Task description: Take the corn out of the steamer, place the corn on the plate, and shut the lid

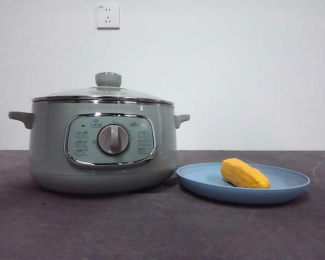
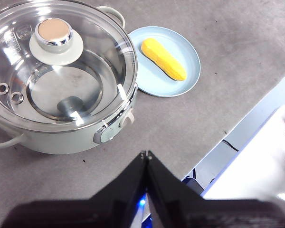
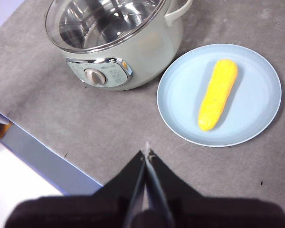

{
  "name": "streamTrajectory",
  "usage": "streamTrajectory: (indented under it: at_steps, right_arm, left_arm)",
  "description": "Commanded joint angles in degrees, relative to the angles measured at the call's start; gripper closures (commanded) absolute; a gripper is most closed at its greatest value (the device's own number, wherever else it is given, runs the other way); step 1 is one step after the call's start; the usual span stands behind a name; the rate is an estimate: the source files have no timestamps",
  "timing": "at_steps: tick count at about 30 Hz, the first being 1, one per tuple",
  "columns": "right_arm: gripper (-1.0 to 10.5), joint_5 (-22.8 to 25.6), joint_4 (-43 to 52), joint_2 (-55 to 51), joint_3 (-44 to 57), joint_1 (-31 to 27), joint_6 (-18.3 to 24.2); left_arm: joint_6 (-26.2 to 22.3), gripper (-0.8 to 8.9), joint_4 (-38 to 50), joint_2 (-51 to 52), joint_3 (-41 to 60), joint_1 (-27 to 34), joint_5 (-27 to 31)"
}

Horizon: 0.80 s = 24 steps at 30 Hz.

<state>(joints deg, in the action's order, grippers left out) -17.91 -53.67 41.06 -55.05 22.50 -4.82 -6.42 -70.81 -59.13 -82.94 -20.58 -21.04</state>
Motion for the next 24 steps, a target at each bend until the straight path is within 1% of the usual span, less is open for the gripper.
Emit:
streamTrajectory:
  at_steps: [1, 12, 15, 17, 19, 21, 24]
  right_arm:
    - [9.5, 0.07, 0.28, -0.07, 0.28, 0.09, 0.2]
    - [9.5, 0.07, 0.28, -0.07, 0.28, 0.09, 0.2]
    - [9.5, 0.07, 0.28, -0.09, 0.28, 0.09, 0.2]
    - [9.5, 0.09, 0.28, -0.09, 0.28, 0.09, 0.2]
    - [9.5, 0.07, 0.28, -0.09, 0.28, 0.09, 0.2]
    - [9.5, 0.07, 0.28, -0.09, 0.28, 0.09, 0.2]
    - [9.5, 0.09, 0.28, -0.07, 0.28, 0.09, 0.2]
  left_arm:
    - [0.07, 8.17, 0.02, 0.09, -0.02, -0.04, -0.09]
    - [0.02, 8.17, 0.02, 0.07, -0.02, -0.04, -0.04]
    - [-0.68, 8.17, 1.31, 0.07, -0.02, 0.04, 0.26]
    - [-1.33, 8.17, 4.79, 0.46, 0.0, 0.74, 2.08]
    - [-3.91, 8.17, 10.58, 1.75, 0.17, 2.75, 4.42]
    - [-5.53, 8.17, 16.7, 3.78, 0.96, 5.49, 4.26]
    - [-5.31, 8.17, 27.1, 8.39, 5.29, 10.03, 4.09]
